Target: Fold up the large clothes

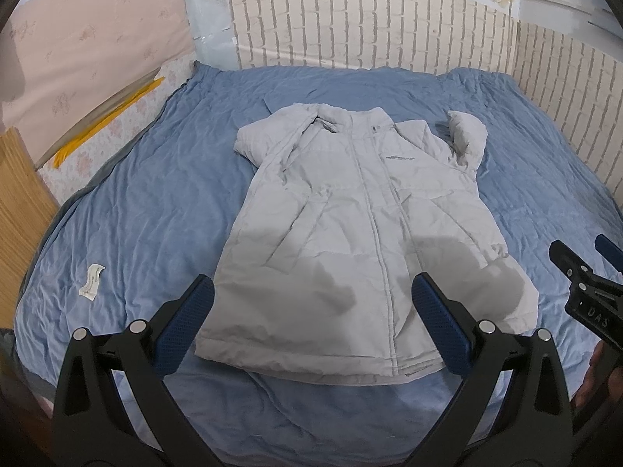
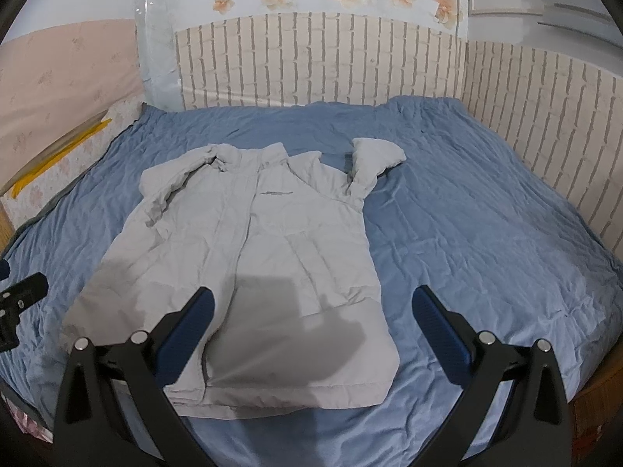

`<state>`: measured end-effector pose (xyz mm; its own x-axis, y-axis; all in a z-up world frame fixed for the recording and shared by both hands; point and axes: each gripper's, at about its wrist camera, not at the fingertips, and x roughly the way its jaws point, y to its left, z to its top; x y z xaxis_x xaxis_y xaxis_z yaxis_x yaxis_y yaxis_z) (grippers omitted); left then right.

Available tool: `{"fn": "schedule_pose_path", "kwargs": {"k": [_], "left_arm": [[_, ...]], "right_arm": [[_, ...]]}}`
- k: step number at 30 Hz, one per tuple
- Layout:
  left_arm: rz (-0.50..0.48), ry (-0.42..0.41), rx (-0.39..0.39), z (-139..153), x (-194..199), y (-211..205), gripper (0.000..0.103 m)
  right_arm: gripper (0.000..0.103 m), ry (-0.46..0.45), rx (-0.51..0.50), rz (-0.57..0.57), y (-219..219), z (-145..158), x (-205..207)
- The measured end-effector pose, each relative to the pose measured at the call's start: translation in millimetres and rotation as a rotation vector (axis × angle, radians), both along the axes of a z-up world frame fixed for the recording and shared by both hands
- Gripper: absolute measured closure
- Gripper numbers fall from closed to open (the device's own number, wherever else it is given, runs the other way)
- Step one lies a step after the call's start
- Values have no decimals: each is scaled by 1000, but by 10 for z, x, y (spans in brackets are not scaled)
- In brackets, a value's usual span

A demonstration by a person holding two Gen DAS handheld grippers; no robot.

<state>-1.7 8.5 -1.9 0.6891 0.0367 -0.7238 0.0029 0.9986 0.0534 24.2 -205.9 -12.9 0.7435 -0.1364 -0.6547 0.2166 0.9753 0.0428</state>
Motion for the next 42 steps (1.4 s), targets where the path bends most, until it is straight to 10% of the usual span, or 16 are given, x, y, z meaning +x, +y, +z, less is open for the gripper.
{"fn": "schedule_pose_path", "kwargs": {"k": [42], "left_arm": [[62,61,-3,-614,486,847,3]], "right_arm": [[2,73,11,-21,-600,-489,426]]}}
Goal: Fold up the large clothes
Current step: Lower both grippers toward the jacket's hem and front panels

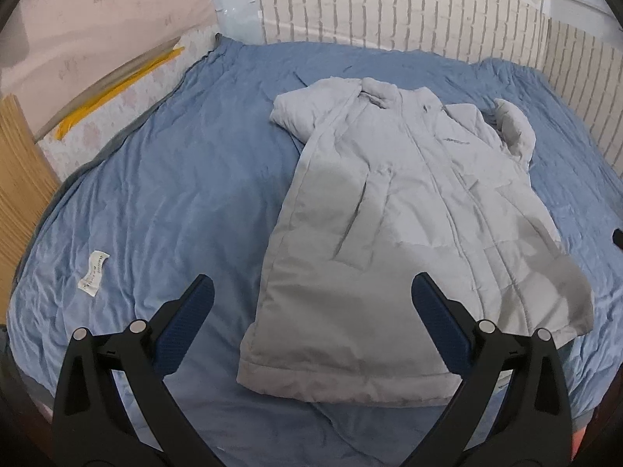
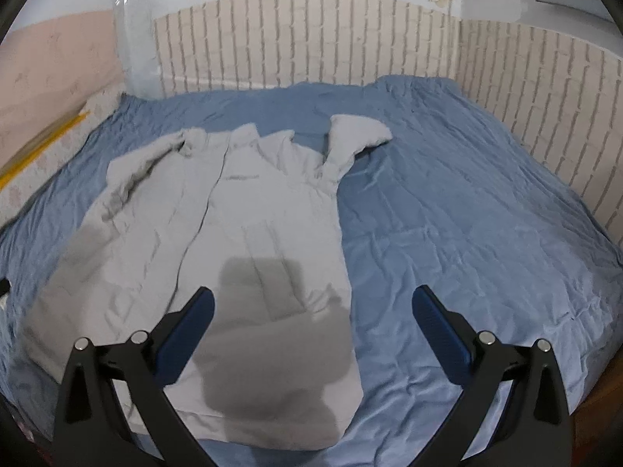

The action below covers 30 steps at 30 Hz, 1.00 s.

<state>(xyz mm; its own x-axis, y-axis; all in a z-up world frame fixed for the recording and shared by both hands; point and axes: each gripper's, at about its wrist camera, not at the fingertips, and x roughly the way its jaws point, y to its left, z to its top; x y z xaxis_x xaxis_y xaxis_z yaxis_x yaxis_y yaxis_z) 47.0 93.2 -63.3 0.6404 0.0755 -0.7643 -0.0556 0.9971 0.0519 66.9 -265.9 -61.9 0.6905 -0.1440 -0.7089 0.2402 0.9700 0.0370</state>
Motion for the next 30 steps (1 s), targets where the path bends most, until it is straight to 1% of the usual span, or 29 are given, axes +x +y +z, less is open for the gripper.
{"fn": "schedule_pose_path", "kwargs": {"k": [3,5,9,13,18,20,23,25,27,29,30], "left_arm": [[8,11,-34,-82,49,65,3],[9,22,-39,-128,77,74,3],[7,38,23,-212,141,40,3],[-30,43,31,-194,283,14,3],[-84,70,30,-115,683,-75,3],[-80,74,40,-75,912,-95,3],[-77,74,22,6,1206,-79,3],[-80,61,8,74,1425,-59,3],[-68,65,28,98,1647,-44,3],[-59,76,45,111,1872,-27,3],[-58,75,46,125,1966,-25,3]], "right_arm": [[2,26,-20,22,70,-109,29],[2,32,-29,27,85,-151,36],[2,42,-62,21,86,-226,81],[2,55,-56,18,10,-253,234],[2,36,-54,53,-41,-185,583],[2,33,-64,65,-60,-176,742],[2,37,-88,67,-118,-145,1045],[2,37,-74,52,-189,-112,1273],[2,28,-53,30,-272,-93,1469],[2,29,-39,22,-338,-132,1624],[2,47,-34,21,-375,-198,1755]]}}
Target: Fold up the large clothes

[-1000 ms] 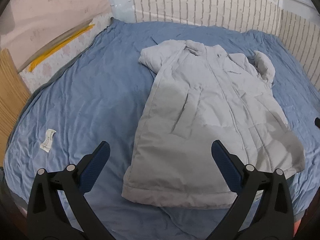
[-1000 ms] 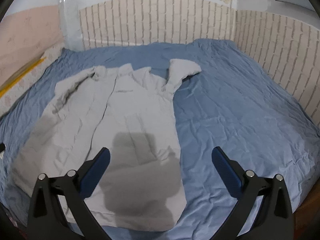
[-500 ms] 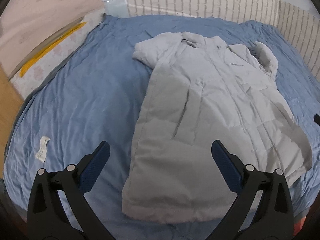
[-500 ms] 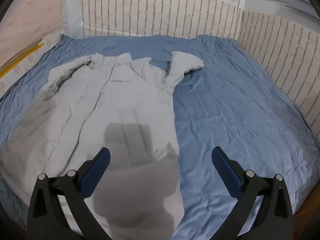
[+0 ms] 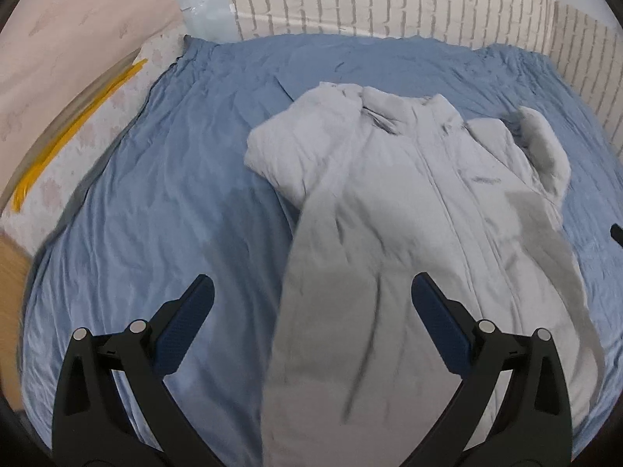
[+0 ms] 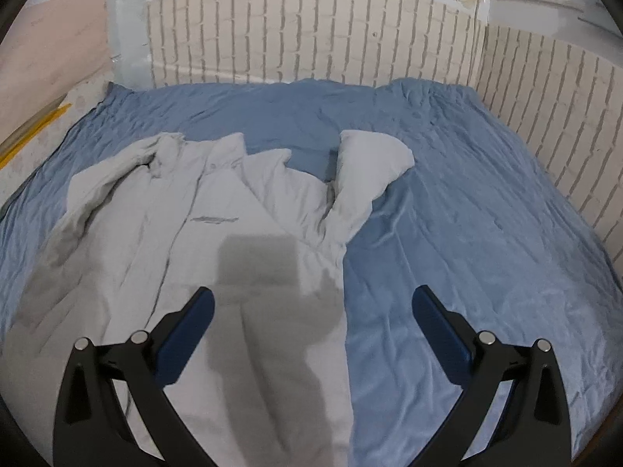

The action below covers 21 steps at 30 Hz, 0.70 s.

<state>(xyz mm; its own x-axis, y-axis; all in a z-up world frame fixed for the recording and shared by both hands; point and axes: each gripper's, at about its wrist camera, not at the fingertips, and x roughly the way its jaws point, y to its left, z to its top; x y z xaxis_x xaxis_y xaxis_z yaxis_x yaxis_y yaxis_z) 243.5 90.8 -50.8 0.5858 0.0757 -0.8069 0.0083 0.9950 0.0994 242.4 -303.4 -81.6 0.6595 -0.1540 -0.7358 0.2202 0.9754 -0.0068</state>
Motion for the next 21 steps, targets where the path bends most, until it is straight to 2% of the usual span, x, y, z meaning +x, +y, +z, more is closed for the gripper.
{"fn": "schedule_pose_path", "kwargs": {"k": [3,4,6,8,9,11,12,13,14,15,16,17,19,21], "left_arm": [[17,-3,-49,-62,285,98,3],[23,18,-65,-132,391,128,3],[11,113,-97,-381,623,155,3],[-11,158,-81,-610,745,118,3],[-15,180,-56,-729,801,99,3],[-13,234,-47,-946,892,104,10],[-17,268,-60,-1045,934,116,26],[-18,294,-63,-1120,961,130,39],[-14,329,-61,-1213,992,144,44],[-3,347,-70,-1275,1009,166,48],[15,353,-97,-1321,1018,225,49],[28,354,-117,-1344,1020,280,50],[45,362,-149,-1400,1013,357,52],[46,370,-142,-1462,1002,384,54]], "right_arm": [[2,69,19,13,-79,-258,312],[2,93,17,18,-105,-344,396],[2,142,3,17,-166,-575,559],[2,188,27,21,-233,-774,670],[2,219,70,25,-291,-918,740],[2,267,129,24,-365,-1122,827],[4,297,153,26,-379,-1235,864],[11,318,171,35,-389,-1313,901],[15,333,193,50,-394,-1381,936],[26,342,231,70,-387,-1439,956],[40,340,272,79,-375,-1463,951],[47,340,304,85,-371,-1472,948],[70,326,343,109,-328,-1453,933],[71,314,313,136,-238,-1414,909]]}}
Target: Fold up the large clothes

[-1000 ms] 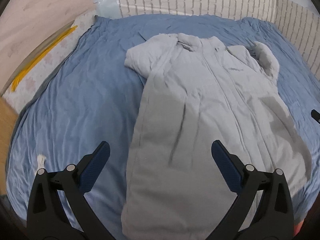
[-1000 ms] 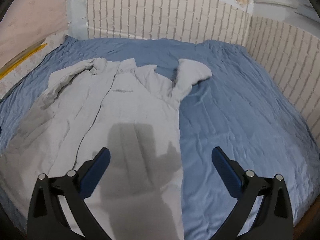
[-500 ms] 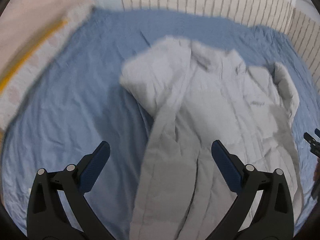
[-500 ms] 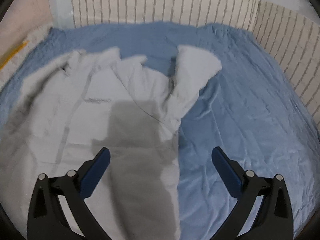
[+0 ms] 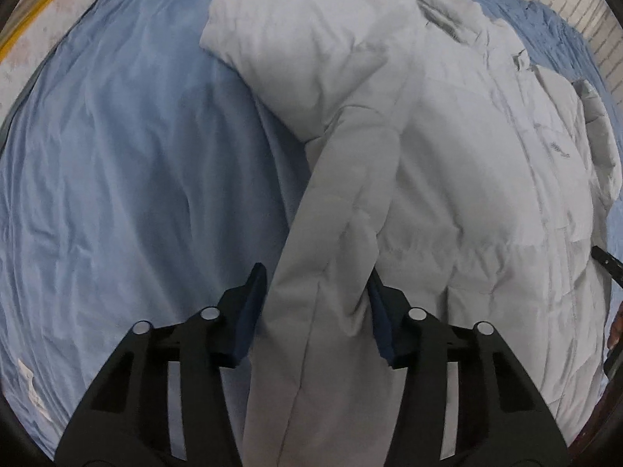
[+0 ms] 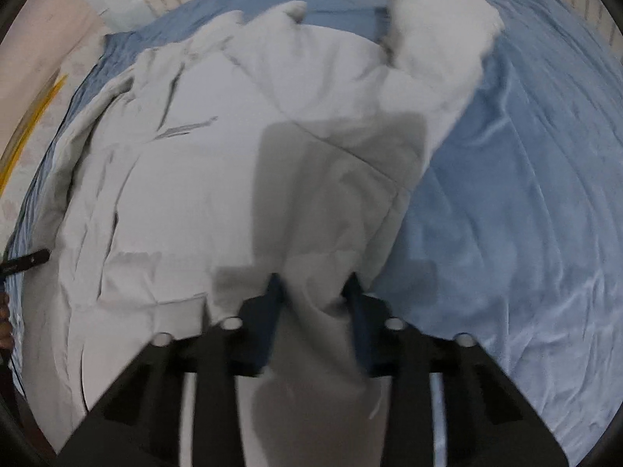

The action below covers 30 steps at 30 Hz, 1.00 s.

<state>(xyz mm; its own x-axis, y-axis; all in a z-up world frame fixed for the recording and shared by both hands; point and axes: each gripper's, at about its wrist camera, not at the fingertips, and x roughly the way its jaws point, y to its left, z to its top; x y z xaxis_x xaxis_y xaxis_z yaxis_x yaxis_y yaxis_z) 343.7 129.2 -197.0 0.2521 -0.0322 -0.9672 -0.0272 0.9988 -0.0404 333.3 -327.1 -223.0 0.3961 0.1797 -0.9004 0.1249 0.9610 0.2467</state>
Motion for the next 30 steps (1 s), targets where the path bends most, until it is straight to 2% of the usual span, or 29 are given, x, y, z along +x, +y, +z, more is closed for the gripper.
{"fn": "schedule_pose_path", "kwargs": {"k": [3,5,6,7,9,12,18,22,23,25,26,27,28,29,30], "left_arm": [[-18,8,53,-122,-21,-64,54],[-27,6,88,-173,-51,-146,58],[-34,4,94,-175,-72,-192,68],[-42,2,110,-162,-111,-256,75],[-59,-2,143,-131,-192,-382,86],[-103,9,190,-128,-366,-594,92],[-101,6,87,-59,-864,-749,93],[-78,-32,57,64,-1040,-637,91],[-61,-46,46,130,-1031,-577,88],[-29,-78,68,200,-1018,-511,70],[-23,-100,81,240,-1028,-360,65],[-19,-122,97,332,-1034,-333,51],[-17,-149,114,440,-1020,-304,32],[-15,-192,140,613,-997,-301,25],[-13,-225,159,670,-957,-269,16]], "right_arm": [[64,24,-44,27,106,-65,33],[65,48,-63,40,171,-121,91],[70,44,-106,59,235,-121,105],[83,37,-137,71,260,-108,116],[93,18,-255,102,384,-43,52],[99,8,-356,133,453,33,-70],[102,11,-427,121,302,224,-540],[103,32,-458,138,208,255,-837],[103,36,-426,130,167,275,-872],[101,6,-357,93,138,405,-885],[99,-10,-325,75,109,479,-855],[99,-39,-295,52,101,592,-841],[94,-60,-279,35,96,680,-799],[84,-73,-265,28,114,724,-823],[49,-90,-252,23,133,786,-767]]}}
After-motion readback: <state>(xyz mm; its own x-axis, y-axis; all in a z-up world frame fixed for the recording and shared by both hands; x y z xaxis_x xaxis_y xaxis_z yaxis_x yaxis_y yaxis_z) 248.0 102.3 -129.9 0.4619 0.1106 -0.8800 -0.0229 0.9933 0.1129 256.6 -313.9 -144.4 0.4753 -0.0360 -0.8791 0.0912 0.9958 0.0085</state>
